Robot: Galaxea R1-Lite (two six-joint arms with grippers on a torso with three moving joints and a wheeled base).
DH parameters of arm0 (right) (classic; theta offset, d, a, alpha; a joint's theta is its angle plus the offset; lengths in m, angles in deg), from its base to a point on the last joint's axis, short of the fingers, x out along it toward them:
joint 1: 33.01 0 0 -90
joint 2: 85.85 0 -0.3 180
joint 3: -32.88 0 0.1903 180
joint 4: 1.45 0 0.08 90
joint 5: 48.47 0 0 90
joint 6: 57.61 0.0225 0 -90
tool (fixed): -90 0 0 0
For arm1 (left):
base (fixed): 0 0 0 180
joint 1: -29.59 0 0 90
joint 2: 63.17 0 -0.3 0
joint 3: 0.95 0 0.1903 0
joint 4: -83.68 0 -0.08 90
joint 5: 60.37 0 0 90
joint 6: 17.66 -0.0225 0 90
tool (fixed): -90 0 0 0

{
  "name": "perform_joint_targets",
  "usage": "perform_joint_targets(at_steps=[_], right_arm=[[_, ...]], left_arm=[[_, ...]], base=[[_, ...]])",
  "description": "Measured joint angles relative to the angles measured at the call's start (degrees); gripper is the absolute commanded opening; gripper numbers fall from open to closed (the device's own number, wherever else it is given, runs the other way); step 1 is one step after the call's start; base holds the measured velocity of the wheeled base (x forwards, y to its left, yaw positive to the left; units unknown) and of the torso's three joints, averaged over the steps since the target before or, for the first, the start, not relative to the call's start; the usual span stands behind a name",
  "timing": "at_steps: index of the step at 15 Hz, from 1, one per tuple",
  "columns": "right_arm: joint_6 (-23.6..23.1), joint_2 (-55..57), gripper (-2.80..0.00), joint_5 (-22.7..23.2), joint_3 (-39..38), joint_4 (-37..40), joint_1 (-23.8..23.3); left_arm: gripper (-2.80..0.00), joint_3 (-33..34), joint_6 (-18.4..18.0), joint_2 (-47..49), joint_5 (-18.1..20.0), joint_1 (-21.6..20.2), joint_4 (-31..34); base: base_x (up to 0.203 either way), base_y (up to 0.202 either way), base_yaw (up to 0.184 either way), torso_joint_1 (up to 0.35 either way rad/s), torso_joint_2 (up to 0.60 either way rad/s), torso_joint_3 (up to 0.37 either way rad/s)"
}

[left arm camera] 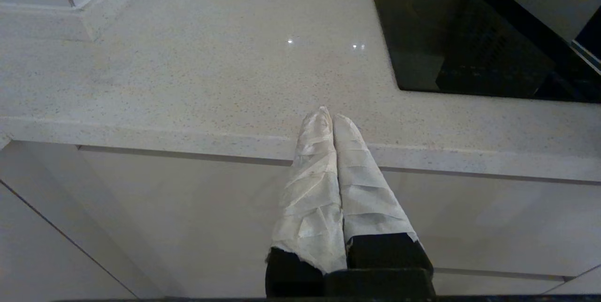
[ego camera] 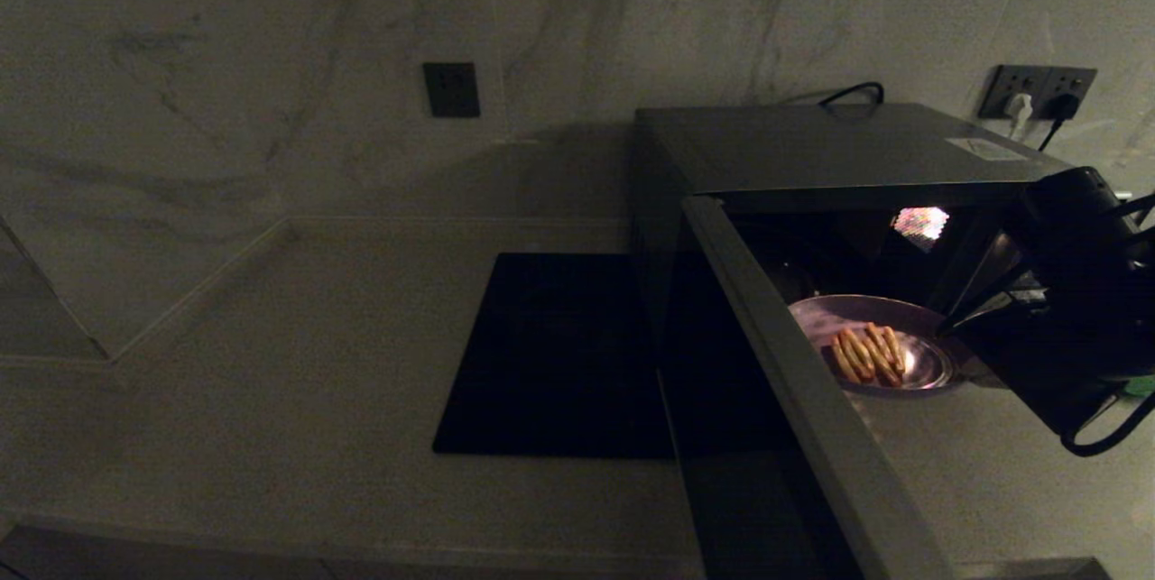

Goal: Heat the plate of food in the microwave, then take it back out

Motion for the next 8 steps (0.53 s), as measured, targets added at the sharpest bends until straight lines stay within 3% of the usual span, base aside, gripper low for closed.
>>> perform_joint_targets(at_steps=[8], right_arm=[[2.49,-5.68,-2.8,-1.28,-6.46,0.08,0.0]], left_arm=[[-2.8,0.0,0.0,0.0,0.0,0.0,0.0]], base=[[0.0,0.0,0.0,0.0,0.0,0.0]])
